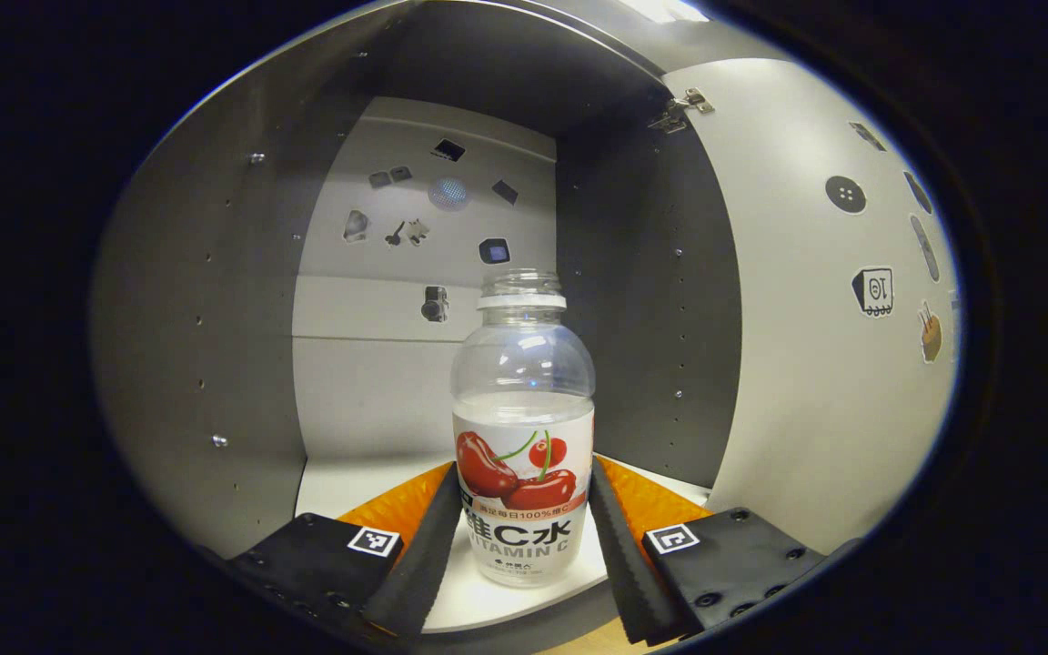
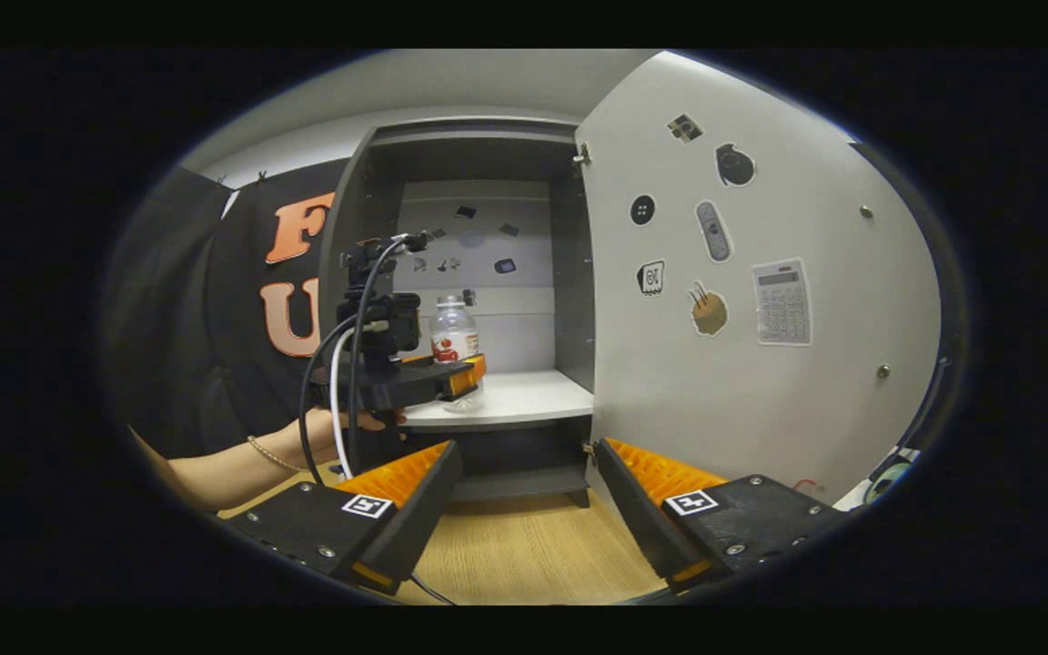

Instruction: Open the cabinet door with the right hand, grasp the bottle in the cabinet with the left hand and place it on the coaster, then close the cabinet door with the right hand.

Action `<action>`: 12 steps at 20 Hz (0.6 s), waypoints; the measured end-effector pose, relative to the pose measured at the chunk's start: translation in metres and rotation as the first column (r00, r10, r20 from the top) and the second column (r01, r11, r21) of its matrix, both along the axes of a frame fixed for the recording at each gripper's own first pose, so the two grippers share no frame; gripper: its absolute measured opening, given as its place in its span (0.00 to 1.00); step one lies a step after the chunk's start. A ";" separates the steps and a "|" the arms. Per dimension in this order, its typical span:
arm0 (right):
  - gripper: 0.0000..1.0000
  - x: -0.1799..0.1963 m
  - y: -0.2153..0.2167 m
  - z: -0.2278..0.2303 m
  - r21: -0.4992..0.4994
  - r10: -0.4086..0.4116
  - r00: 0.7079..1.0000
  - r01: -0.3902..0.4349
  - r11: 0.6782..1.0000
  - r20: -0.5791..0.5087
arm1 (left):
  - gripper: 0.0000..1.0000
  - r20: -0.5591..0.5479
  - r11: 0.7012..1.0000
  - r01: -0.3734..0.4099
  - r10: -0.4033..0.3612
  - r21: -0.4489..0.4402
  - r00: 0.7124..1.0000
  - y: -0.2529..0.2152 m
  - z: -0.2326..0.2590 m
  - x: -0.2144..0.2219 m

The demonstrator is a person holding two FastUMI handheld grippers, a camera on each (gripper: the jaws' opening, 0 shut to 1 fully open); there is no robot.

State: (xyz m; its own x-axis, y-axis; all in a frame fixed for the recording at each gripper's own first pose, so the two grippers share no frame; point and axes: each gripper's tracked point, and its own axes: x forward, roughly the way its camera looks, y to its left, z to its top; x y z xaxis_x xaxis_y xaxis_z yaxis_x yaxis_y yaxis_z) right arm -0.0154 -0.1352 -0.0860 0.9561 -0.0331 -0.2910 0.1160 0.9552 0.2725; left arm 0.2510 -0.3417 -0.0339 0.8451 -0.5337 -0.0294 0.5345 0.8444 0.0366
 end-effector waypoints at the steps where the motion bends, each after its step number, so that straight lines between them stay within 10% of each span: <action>1: 0.93 -0.001 0.001 0.001 0.001 0.004 1.000 -0.004 1.000 0.002 | 0.84 0.002 1.000 0.001 -0.001 -0.002 1.000 0.002 0.001 -0.006; 12: 0.93 -0.037 0.025 0.018 -0.013 0.126 0.990 -0.125 0.992 0.062 | 0.83 0.060 0.998 -0.046 0.048 -0.037 0.997 0.057 0.003 -0.112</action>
